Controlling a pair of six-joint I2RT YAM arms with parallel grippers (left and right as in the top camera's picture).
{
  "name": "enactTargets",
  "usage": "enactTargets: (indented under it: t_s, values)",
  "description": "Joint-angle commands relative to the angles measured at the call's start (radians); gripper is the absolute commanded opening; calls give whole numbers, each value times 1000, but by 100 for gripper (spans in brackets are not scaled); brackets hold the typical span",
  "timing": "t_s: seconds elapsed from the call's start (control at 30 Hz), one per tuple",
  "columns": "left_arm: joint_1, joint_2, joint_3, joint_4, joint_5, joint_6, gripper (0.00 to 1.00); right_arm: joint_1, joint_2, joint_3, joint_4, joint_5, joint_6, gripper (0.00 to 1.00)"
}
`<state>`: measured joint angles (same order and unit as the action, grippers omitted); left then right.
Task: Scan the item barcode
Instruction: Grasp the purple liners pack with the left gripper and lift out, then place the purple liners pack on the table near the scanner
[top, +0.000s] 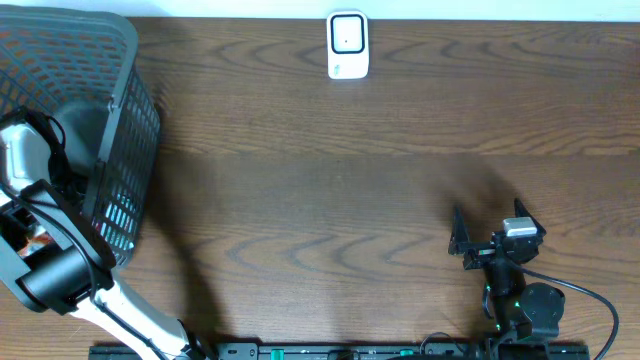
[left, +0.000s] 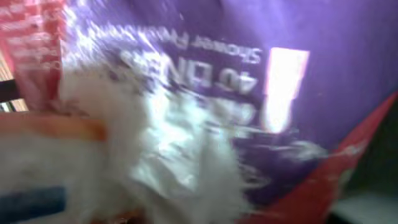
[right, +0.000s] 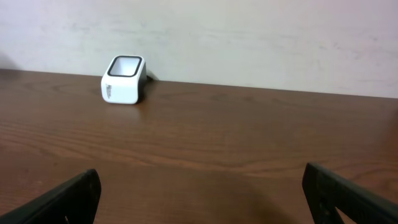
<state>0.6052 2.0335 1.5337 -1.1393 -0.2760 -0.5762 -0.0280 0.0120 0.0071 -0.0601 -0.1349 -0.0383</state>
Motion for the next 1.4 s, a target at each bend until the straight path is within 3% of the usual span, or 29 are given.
enactTargets:
  t_s: [0.0,0.07,0.23,0.43,0.63,0.77,0.93,1.03,1.13,1.23,1.37]
  values:
    - [4,3,-10,-10,0,6,32,6,-5,-2,-3,-3,-11,99]
    - [4,1,-7,-18,2,8,8,6,-5,-2,-3,-3,-11,99]
    - [4,-24,96,-79,79,105,7,6,-5,-2,-3,-3,-11,99]
    - [4,-184,272,-88,328,111,7,6,-5,-2,-3,-3,-11,99]
    - [4,-412,302,104,517,112,7,6,-5,-2,-3,-3,-11,99]
    - [4,-569,302,332,720,98,7,6,-5,-2,-3,-3,-11,99]
    - [-67,-677,302,579,978,-64,7,6,-5,-2,-3,-3,-11,99]
    - [-244,-661,301,539,991,-53,7,6,-5,-2,-3,-3,-11,99]
    - [-453,-598,301,447,974,88,7,6,-5,-2,-3,-3,-11,99]
    - [-690,-483,301,278,755,165,7,6,-5,-2,-3,-3,-11,99]
    - [-861,-346,301,182,565,165,8,6,-5,-2,-3,-3,-11,99]
